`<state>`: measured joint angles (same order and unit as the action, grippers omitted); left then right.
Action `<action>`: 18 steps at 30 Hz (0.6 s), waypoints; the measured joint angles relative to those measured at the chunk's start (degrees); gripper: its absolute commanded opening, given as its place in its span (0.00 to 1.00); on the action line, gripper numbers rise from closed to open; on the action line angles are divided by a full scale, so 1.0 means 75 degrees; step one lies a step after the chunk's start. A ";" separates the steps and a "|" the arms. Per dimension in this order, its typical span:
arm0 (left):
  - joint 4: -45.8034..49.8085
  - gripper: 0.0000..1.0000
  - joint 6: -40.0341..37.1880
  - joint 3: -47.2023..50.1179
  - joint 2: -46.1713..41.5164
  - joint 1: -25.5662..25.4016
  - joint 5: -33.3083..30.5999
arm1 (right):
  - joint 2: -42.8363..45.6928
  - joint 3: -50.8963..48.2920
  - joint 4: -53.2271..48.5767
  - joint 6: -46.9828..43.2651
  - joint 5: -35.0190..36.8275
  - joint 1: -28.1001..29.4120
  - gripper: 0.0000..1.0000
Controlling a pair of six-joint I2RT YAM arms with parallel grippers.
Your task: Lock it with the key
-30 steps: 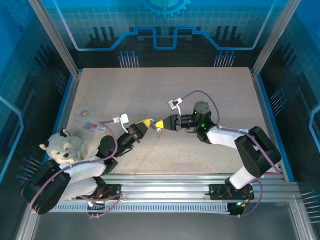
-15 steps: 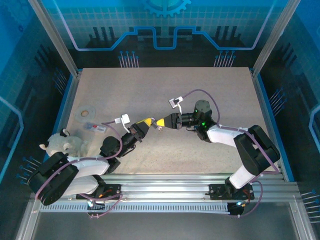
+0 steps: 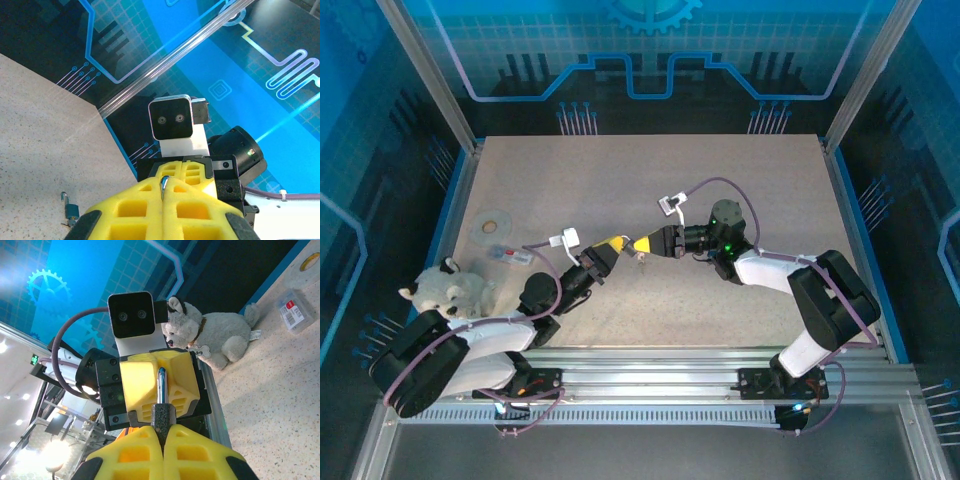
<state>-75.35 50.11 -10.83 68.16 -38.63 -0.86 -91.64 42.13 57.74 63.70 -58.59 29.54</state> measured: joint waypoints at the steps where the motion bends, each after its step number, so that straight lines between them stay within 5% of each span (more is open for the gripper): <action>1: 0.0003 0.00 0.0020 0.0000 0.0000 0.0000 -0.0003 | 0.0000 -0.0003 0.0000 0.0003 0.0000 0.0000 0.00; 18: 0.0356 0.00 0.0341 -0.0239 0.0003 0.0026 0.0003 | 0.0029 0.0006 0.0023 -0.0122 0.0495 -0.0035 0.20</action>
<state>-72.69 52.66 -12.62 68.18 -38.44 -0.84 -91.42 42.17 57.91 62.78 -54.87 29.28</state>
